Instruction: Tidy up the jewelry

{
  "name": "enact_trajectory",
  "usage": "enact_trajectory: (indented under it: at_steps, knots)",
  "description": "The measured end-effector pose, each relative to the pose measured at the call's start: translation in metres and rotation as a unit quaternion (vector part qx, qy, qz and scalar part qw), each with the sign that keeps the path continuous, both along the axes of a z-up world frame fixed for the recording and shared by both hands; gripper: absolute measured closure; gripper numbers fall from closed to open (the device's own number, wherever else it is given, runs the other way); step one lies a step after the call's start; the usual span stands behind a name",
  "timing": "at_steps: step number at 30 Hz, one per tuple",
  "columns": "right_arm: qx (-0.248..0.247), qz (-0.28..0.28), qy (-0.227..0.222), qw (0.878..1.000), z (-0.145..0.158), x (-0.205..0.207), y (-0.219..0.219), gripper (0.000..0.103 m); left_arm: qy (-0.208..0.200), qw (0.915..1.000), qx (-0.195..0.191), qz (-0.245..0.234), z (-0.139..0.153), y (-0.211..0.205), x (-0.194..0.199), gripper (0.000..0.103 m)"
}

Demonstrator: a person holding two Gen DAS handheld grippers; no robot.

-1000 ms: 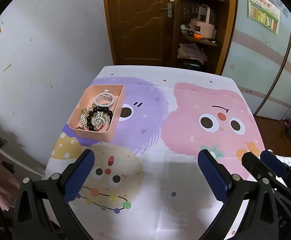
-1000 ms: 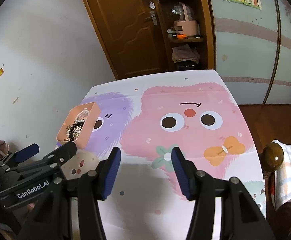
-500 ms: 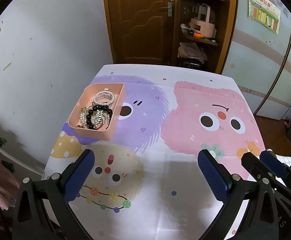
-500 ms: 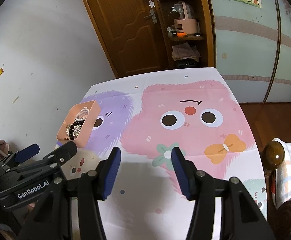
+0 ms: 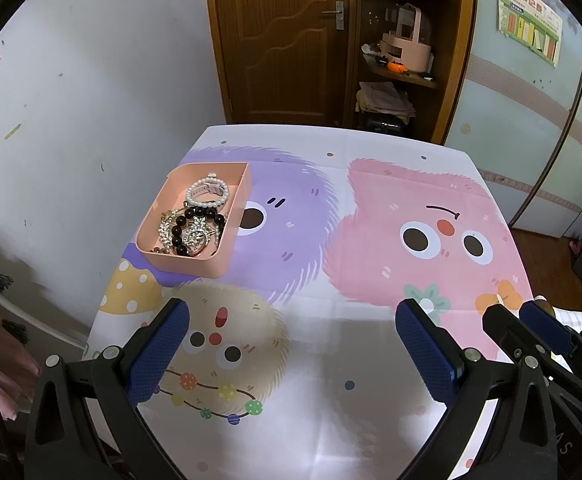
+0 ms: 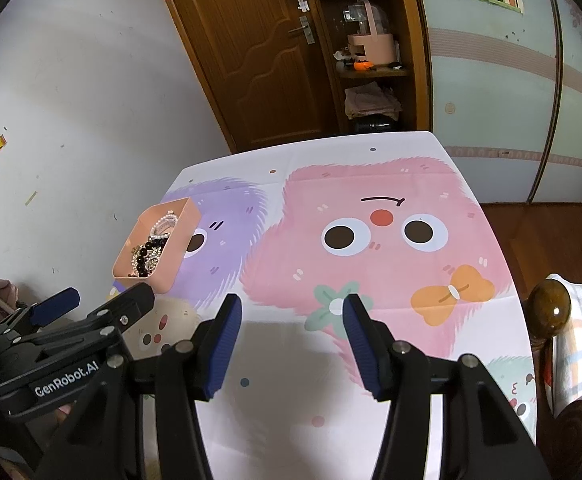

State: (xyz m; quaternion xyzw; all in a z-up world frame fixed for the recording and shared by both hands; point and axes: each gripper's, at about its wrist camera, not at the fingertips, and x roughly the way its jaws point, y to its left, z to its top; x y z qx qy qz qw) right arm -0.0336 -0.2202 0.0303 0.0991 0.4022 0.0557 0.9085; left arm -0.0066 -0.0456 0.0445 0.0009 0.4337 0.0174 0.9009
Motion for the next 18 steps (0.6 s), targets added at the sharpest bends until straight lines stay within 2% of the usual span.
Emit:
enact_trajectory:
  at_steps: [18]
  knots:
    - [0.001, 0.001, 0.006, 1.0, -0.008, 0.0018, 0.0023, 0.05, 0.009, 0.9999, -0.006, 0.0, -0.0064, 0.0037, -0.0014, 0.001]
